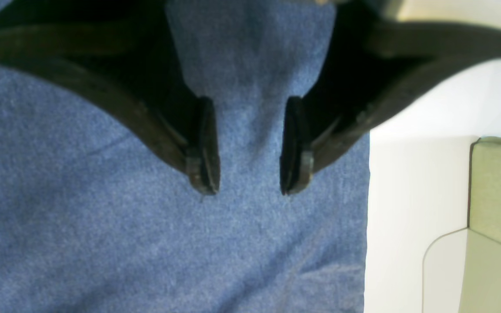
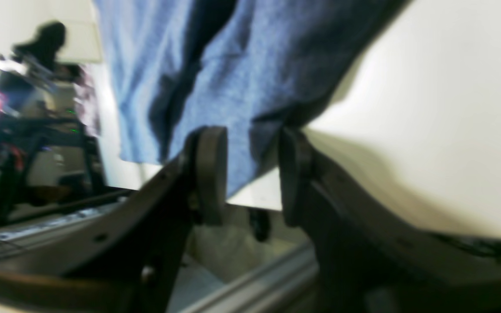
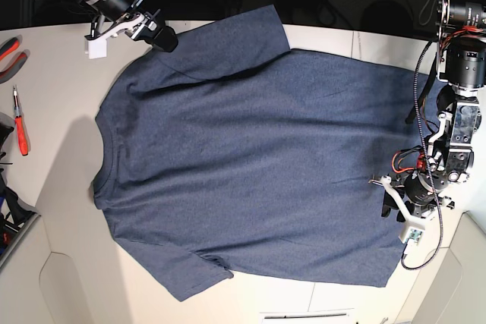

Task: Layout the t-shirt on the table in an organized manner, then fold the t-shirt properly
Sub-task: 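Move the left gripper to the shirt corner and grasp it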

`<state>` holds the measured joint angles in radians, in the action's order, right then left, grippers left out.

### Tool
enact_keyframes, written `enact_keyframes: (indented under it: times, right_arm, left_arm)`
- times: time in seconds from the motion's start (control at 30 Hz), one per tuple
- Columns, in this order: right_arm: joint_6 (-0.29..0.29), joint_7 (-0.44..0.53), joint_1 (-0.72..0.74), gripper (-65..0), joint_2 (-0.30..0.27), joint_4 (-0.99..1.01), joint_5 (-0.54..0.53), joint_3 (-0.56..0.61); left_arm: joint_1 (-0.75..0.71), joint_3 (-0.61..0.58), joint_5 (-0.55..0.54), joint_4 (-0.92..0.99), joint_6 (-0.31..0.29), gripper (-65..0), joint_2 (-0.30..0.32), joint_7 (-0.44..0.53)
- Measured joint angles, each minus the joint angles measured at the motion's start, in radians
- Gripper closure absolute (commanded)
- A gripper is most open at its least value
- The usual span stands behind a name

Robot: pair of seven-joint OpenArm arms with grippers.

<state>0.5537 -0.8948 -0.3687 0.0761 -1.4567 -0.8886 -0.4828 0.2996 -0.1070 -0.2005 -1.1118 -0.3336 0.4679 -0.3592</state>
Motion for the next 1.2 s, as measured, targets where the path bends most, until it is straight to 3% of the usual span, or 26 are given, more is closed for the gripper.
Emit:
enact_keyframes:
  times: [0.47, 0.57, 0.63, 0.67, 0.8, 0.97, 1.2]
  right_arm:
    - [0.0, 0.038, 0.003, -20.5, -0.001, 0.0, 0.059, 0.098]
    - [0.0, 0.037, 0.002, -11.9, -0.001, 0.0, 0.07, 0.114]
    - [-0.006, 0.036, 0.002, 0.0, -0.001, 0.0, 0.086, 0.114]
    - [-0.008, 0.032, 0.002, 0.0, -0.002, 0.0, 0.089, 0.114]
    - [-0.007, 0.03, 0.0, 0.0, -0.002, 0.0, 0.09, 0.114]
    - [-0.007, 0.03, 0.0, 0.0, -0.002, 0.0, 0.09, 0.114]
    - [-0.007, 0.03, 0.0, 0.0, -0.002, 0.0, 0.093, 0.114]
  left_arm:
    - [0.0, 0.0, 0.0, 0.0, 0.009, -26.9, 0.0, 0.0]
    - [0.0, 0.0, -0.002, 0.0, 0.129, -26.9, 0.0, -0.001]
    - [0.0, 0.0, -0.003, 0.0, 0.141, -26.9, 0.013, -0.011]
    - [0.0, 0.005, -0.003, 0.0, 0.14, -26.9, 0.019, -0.026]
    - [-0.002, 0.081, -0.016, 0.0, 0.1, -26.9, 0.034, -0.073]
    - [-0.063, 0.33, -0.126, 0.0, 0.01, -26.9, 0.047, -0.079]
    - [-0.226, 0.697, -0.494, 0.0, -0.177, -26.9, 0.036, -0.185]
